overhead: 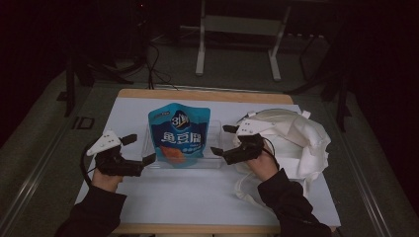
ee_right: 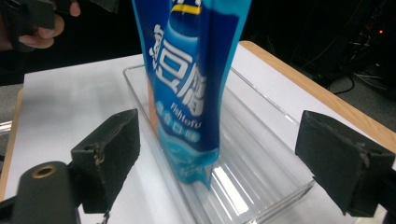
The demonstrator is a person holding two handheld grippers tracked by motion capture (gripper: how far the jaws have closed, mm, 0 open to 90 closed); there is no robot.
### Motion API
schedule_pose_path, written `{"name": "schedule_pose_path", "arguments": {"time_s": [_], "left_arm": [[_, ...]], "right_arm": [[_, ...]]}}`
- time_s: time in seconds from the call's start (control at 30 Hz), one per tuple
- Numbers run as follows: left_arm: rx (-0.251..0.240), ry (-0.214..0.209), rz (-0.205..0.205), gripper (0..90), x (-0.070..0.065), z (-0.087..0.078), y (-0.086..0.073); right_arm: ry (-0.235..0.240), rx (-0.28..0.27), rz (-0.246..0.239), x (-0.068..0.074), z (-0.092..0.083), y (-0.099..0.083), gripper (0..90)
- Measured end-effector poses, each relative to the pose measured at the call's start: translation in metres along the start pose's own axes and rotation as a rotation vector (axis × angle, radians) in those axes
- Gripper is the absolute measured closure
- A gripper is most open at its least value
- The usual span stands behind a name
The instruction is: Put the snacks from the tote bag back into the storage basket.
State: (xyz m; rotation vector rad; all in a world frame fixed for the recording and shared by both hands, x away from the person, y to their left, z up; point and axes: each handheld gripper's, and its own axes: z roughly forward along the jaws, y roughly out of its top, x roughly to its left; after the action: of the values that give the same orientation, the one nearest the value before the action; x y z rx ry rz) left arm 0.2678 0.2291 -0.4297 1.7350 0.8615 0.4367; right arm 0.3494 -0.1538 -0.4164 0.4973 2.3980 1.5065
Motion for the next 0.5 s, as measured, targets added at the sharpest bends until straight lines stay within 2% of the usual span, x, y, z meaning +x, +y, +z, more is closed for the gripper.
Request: {"name": "schedule_pose_path", "arguments": {"time_s": [0.13, 0.27, 0.37, 0.4, 0.43, 0.5], "left_arm": [[-0.003, 0.008, 0.012, 1.8, -0.009, -0.005, -0.006], [-0.029, -0.010, 0.016, 1.8, -0.022, -0.010, -0.008], [-0.024, -0.020, 0.037, 1.8, -0.030, -0.011, -0.008], [-0.023, -0.033, 0.066, 1.8, -0.039, -0.011, -0.006], [-0.018, -0.039, 0.077, 1.8, -0.042, -0.012, -0.005], [-0.026, -0.056, 0.086, 1.8, -0.048, -0.012, -0.004]], "right_arm": [[-0.007, -0.009, -0.002, 0.005, -0.006, -0.005, 14.0], [-0.003, -0.026, -0.001, 0.011, -0.017, -0.007, 14.0], [-0.003, -0.030, -0.004, 0.014, -0.023, -0.008, 14.0], [-0.006, -0.036, -0.007, 0.016, -0.026, -0.009, 14.0], [0.003, -0.044, 0.003, 0.018, -0.033, -0.011, 14.0], [-0.002, -0.052, 0.003, 0.021, -0.038, -0.013, 14.0]]}}
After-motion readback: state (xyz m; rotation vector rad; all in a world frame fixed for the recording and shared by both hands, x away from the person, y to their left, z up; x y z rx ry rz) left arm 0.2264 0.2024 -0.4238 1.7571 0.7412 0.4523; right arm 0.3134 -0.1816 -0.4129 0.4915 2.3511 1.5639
